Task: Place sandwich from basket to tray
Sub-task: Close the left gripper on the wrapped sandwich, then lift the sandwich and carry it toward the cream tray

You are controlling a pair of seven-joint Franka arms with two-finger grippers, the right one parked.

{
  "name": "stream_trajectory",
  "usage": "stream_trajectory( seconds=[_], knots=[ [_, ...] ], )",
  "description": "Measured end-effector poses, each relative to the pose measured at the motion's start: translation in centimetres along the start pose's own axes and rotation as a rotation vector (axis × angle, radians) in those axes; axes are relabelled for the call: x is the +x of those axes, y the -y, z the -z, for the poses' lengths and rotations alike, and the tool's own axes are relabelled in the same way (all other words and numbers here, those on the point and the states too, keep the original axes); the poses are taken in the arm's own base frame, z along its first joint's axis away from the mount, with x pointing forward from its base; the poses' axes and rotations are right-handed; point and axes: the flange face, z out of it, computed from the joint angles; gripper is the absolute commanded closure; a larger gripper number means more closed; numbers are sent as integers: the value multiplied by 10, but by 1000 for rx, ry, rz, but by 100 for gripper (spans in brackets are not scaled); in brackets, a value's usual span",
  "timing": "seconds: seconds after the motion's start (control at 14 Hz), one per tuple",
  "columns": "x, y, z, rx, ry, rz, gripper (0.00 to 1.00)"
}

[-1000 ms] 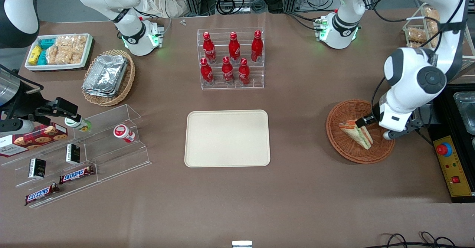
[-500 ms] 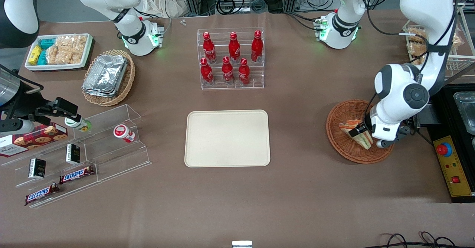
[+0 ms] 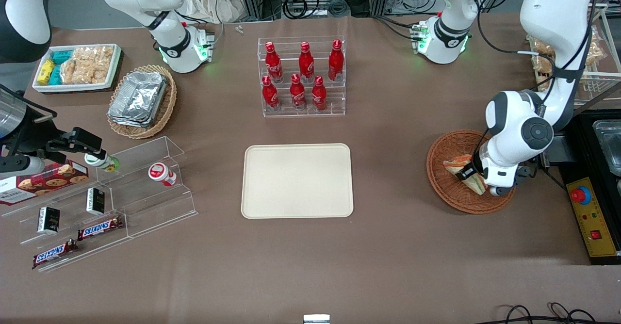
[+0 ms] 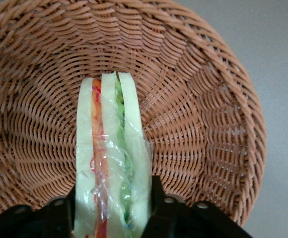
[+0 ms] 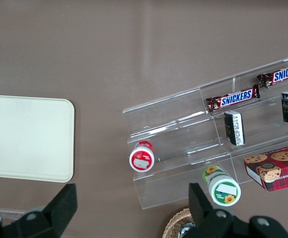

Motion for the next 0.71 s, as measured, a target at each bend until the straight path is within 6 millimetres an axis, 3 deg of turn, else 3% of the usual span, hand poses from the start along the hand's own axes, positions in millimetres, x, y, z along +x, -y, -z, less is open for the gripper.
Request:
stream_trajectory(
  seconds=[0.21, 0.36, 0.5, 0.71],
  knots=[
    [4, -6, 15, -5, -9, 21, 78],
    [9, -12, 44, 23, 16, 31, 78],
    [10, -23, 95, 55, 42, 27, 78],
    [1, -46, 190, 70, 46, 1, 77]
  ],
)
